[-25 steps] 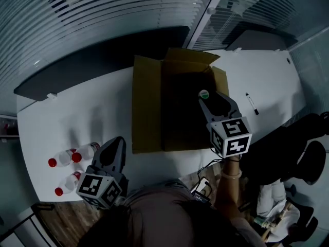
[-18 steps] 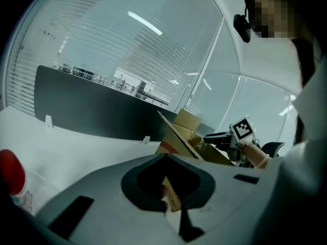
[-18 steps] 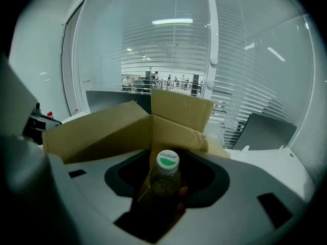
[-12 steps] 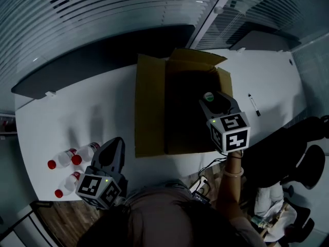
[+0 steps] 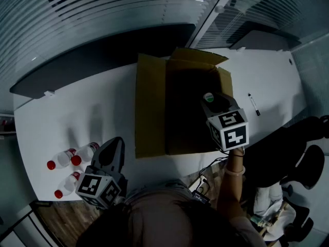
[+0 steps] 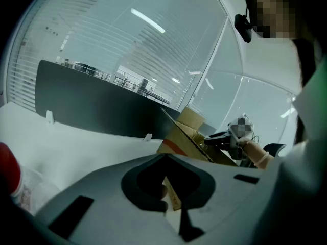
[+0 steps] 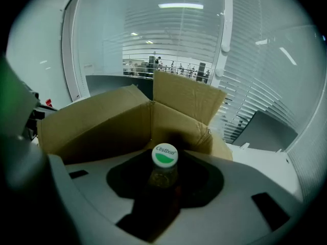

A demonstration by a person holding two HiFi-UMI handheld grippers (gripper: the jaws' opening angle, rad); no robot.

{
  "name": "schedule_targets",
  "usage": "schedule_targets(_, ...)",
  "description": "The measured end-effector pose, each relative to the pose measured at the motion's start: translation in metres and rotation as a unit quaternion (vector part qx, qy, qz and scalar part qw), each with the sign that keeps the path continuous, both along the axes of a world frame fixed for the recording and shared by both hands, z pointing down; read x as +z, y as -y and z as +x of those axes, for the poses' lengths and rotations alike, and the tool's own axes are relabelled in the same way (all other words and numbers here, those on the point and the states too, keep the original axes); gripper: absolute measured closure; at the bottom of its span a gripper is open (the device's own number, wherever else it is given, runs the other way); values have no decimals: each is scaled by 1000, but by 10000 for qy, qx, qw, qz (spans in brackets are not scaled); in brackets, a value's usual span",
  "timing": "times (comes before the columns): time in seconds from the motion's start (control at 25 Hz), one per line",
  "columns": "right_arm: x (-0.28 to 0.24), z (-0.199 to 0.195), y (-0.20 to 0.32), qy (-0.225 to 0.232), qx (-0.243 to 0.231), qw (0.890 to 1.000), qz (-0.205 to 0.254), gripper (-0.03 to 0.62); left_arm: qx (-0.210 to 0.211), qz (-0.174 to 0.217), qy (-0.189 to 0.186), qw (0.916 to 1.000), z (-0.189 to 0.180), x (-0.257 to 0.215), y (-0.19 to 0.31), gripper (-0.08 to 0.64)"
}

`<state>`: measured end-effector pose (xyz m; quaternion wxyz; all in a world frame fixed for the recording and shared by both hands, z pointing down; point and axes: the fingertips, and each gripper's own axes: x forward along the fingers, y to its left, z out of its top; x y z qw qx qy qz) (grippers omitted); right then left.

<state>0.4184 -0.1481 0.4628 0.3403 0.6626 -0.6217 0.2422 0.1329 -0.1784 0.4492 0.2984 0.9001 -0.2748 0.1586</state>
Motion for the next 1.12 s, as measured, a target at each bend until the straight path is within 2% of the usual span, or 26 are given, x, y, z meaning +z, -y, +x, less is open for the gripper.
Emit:
schedule_targets(0.32,-14,-10,-3,281,-12,9992,267,420,-35,72,-17,10000,-4,-5,-3,552)
schedule_targets(0.84,-76,-20,-33,-36,-23,9961,880,420,1,411,10,9992,-6,-27,-24,552)
schedule_targets(1.12,-124,-28,-50,-183,-55,9897,1419,420,87,550,-94,9984,-5,-37,-39,552)
